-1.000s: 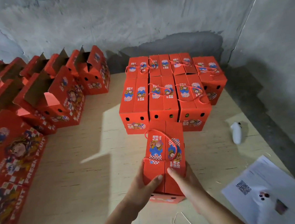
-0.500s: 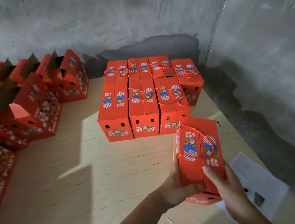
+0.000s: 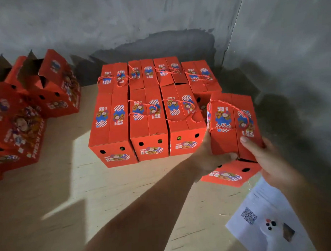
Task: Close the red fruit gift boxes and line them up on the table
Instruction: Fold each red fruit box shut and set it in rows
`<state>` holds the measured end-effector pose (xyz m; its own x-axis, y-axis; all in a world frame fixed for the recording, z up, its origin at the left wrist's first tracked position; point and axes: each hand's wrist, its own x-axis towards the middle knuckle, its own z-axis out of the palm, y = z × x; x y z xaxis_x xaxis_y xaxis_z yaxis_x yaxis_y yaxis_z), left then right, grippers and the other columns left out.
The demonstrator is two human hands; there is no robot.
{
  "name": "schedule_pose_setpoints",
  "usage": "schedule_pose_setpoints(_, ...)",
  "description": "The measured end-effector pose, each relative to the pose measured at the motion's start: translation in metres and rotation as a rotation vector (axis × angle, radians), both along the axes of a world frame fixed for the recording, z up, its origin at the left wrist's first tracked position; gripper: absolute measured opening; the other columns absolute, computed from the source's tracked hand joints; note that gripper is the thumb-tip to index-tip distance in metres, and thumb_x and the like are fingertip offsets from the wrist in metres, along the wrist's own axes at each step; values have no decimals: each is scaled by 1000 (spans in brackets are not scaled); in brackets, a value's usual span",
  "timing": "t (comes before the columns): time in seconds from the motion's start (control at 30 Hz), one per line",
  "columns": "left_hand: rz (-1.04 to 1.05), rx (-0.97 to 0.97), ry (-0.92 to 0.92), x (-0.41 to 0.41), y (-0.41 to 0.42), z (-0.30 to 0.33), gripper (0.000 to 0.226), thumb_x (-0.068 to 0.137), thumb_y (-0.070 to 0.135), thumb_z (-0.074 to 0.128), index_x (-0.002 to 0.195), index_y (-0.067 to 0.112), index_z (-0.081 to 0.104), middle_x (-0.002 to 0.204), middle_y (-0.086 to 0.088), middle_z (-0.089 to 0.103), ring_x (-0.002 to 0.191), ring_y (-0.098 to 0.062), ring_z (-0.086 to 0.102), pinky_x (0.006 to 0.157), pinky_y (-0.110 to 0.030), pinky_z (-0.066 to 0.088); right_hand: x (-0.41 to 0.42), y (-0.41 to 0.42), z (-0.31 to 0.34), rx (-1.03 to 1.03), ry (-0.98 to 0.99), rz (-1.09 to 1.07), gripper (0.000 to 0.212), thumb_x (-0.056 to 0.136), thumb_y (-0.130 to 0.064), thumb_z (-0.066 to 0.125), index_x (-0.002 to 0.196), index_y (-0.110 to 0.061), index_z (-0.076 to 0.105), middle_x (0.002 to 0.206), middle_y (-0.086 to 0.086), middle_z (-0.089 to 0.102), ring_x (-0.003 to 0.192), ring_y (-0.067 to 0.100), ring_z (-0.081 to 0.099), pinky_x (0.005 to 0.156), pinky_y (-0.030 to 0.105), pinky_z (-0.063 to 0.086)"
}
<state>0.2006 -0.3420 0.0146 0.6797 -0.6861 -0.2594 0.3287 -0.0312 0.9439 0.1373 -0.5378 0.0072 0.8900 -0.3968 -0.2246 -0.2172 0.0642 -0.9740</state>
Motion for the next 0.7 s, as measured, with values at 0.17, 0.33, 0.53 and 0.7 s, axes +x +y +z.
schedule_pose_setpoints(0.17, 36, 78, -56, 30, -18, -1, 92, 86, 12, 83, 154, 31, 23, 129, 8, 61, 96, 14, 63, 67, -3, 50, 39, -19, 1, 44, 40, 94, 38, 82, -46, 77, 119, -40, 70, 115, 3, 77, 98, 30, 76, 66, 36, 62)
schedule_pose_setpoints(0.33, 118, 305, -158, 45, -32, -5, 108, 83, 32, 86, 160, 32, 10, 142, 2, 56, 127, -22, 57, 105, -38, 49, 78, -40, -7, 76, 110, 118, 49, 77, -42, 80, 123, -31, 66, 114, 9, 76, 95, 32, 76, 66, 40, 62)
schedule_pose_setpoints(0.53, 86, 870, -655, 42, -59, -15, 97, 88, 40, 73, 160, 29, 9, 142, -8, 30, 127, -34, 35, 111, -46, 32, 114, -50, -33, 126, 170, 83, 43, 84, -37, 78, 124, -24, 68, 113, 11, 77, 97, 32, 76, 65, 38, 62)
schedule_pose_setpoints(0.7, -129, 1081, -1218, 69, -48, -27, 48, 96, 30, 66, 141, 34, 49, 144, 0, 45, 131, -31, 39, 109, -45, 29, 130, -53, -47, 76, 213, 75, 36, 85, -38, 77, 118, -27, 69, 107, 8, 78, 91, 28, 77, 62, 34, 62)
